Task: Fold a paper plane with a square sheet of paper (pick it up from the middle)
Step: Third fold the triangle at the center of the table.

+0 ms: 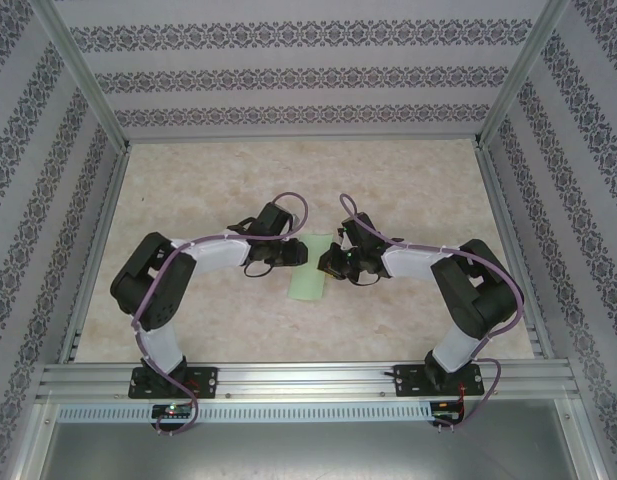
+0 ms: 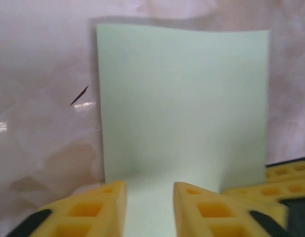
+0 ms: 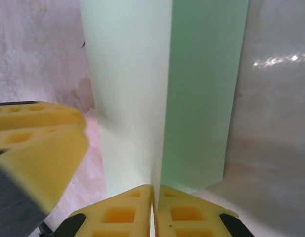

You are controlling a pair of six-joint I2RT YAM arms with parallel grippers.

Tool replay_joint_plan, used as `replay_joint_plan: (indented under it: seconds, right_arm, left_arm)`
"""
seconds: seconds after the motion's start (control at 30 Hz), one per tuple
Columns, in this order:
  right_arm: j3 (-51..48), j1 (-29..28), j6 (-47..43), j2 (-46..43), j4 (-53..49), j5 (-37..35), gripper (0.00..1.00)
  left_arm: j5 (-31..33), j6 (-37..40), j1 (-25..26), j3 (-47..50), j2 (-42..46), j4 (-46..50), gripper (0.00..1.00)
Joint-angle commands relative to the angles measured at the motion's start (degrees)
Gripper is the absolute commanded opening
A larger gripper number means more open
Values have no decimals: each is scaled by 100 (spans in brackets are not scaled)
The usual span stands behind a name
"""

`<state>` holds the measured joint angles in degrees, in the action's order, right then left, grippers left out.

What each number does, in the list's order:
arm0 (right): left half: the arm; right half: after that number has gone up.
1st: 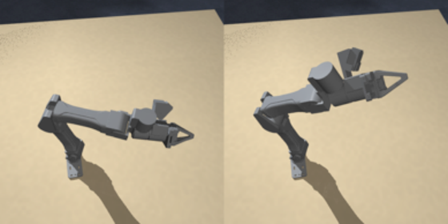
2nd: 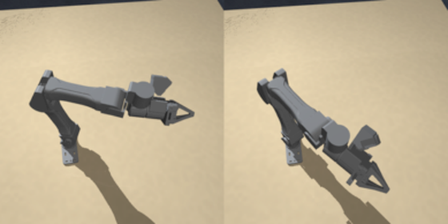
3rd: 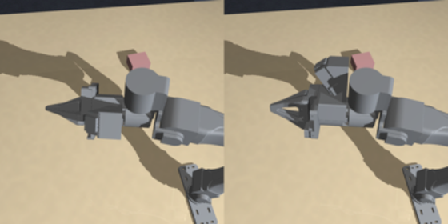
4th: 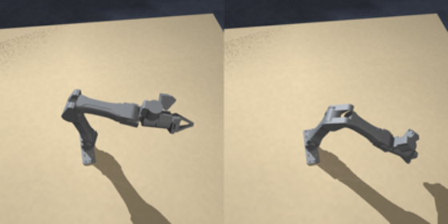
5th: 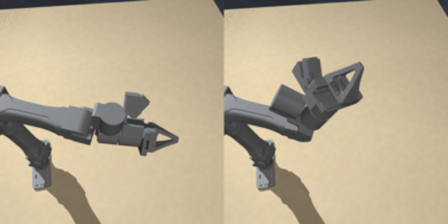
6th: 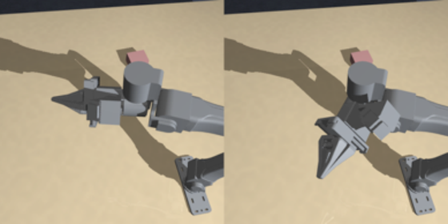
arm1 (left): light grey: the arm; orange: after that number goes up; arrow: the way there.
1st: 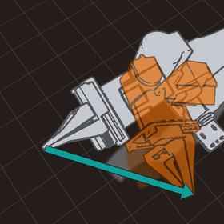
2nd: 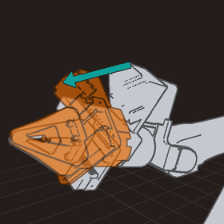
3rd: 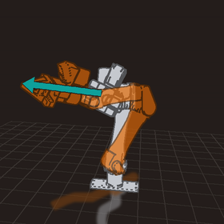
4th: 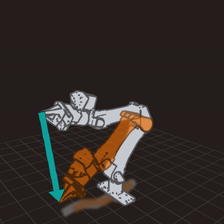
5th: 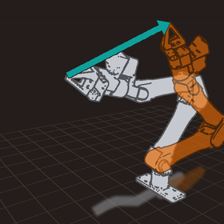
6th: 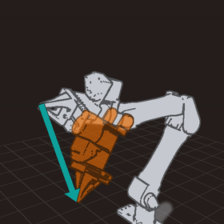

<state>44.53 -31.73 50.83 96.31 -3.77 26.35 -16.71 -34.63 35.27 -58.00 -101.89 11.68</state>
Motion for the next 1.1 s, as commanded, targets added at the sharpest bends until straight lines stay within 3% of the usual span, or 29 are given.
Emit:
replay_joint_plan:
  seconds: [0.0, 0.1, 0.23, 0.47, 0.7, 0.87, 1.07]
  right_arm:
    - [156, 44, -138, 55, -76, 122, 5]
    - [199, 36, -139, 21, -112, 169, 4]
    - [286, 44, -174, -15, -305, 189, 4]
    - [363, 36, -170, 19, -367, 213, 5]
    - [333, 30, -174, 46, -358, 221, 5]
    - [332, 22, -165, 63, -330, 221, 5]
    - [335, 24, -158, 63, -330, 248, 6]
  left_arm:
    - [250, 450, 51, 252, 771, 36, 39]
    - [547, 966, 344, 656, 1480, 66, 48]
    - [1487, 1801, 1275, 1239, 2330, 173, 56]
    - [2919, 2090, 2646, 1460, 2314, 367, 62]
    - [3312, 2147, 3174, 1164, 1567, 250, 66]
    - [3994, 1982, 3443, 1014, 1026, -17, 65]
    - [4361, 2019, 3452, 864, 788, -179, 55]
